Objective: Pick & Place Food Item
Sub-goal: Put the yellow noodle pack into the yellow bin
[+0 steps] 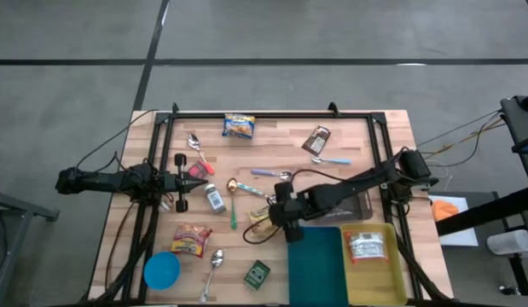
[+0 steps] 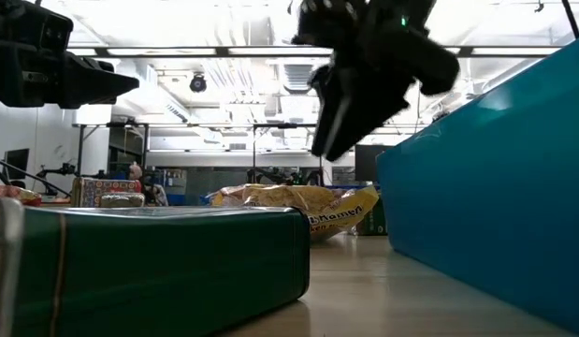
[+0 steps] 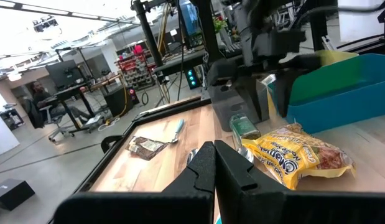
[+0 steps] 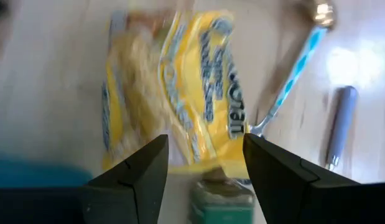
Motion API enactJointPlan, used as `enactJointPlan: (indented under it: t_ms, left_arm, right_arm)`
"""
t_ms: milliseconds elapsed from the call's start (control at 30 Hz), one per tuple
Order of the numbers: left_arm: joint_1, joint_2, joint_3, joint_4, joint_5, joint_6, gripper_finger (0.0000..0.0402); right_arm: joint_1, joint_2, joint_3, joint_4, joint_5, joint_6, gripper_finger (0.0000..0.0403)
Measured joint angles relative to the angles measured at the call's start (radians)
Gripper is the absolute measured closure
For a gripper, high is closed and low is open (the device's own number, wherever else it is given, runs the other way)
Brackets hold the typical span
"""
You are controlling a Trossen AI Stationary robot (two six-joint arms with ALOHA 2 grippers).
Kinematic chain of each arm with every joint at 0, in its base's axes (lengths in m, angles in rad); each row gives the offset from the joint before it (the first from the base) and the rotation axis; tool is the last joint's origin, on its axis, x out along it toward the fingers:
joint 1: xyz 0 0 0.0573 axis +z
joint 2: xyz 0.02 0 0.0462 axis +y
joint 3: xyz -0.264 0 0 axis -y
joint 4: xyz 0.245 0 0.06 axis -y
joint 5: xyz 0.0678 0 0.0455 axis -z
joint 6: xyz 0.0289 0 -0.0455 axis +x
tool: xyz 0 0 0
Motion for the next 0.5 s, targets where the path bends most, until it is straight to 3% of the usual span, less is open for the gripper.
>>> enactJointPlan:
  t_ms: [233,367,500]
  left_arm:
    - [0.000,0.000,0.000,0.000,0.000,0.000,0.0402]
    - [0.000,0.000,0.000,0.000,0.000,0.000,0.0402]
    - [0.000,0.000,0.000,0.000,0.000,0.000,0.0402]
  right_arm:
    - [-0.094,0.001,-0.003,-0.047,-0.175,-0.366,0.0196]
    - [-0.138,0.002,-0.003,-0.020,-0.278,-0.417,0.0196]
    - [-0.147,0.003,-0.010,0.014,-0.296,-0.405,0.0195]
